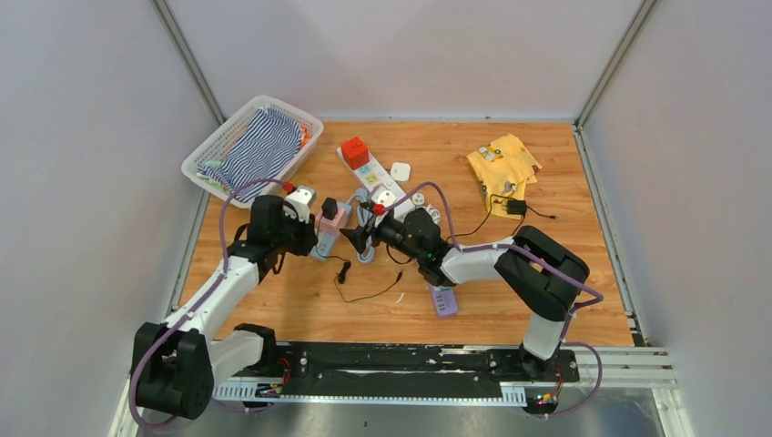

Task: Insert the plug
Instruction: Insert the plug into the socket.

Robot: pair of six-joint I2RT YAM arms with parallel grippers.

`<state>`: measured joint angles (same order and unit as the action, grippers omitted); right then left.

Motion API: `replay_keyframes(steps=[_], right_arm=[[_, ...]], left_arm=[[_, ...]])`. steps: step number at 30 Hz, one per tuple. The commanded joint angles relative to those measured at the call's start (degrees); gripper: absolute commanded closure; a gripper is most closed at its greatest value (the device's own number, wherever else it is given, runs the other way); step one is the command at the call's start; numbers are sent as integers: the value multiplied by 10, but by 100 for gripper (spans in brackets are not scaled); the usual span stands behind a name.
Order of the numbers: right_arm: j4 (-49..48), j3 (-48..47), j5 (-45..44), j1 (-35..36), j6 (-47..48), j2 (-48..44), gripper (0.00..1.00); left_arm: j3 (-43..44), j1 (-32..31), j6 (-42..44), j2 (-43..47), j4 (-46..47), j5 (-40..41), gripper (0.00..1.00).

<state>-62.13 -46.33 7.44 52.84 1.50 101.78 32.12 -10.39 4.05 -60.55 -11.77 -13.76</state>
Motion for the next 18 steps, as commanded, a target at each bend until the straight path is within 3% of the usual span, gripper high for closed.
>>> replay_keyframes(steps=[1,12,18], right_arm=[[-9,9,-20,-5,2,-21,17],[2,18,-35,-5,12,-47,16],[9,20,-39,-6,19,-53,16]], left_arm=[[-3,-6,-12,-16,27,9,100],[0,-12,-30,-49,41,22,100],[26,-32,-35,-28,-1,46,100]])
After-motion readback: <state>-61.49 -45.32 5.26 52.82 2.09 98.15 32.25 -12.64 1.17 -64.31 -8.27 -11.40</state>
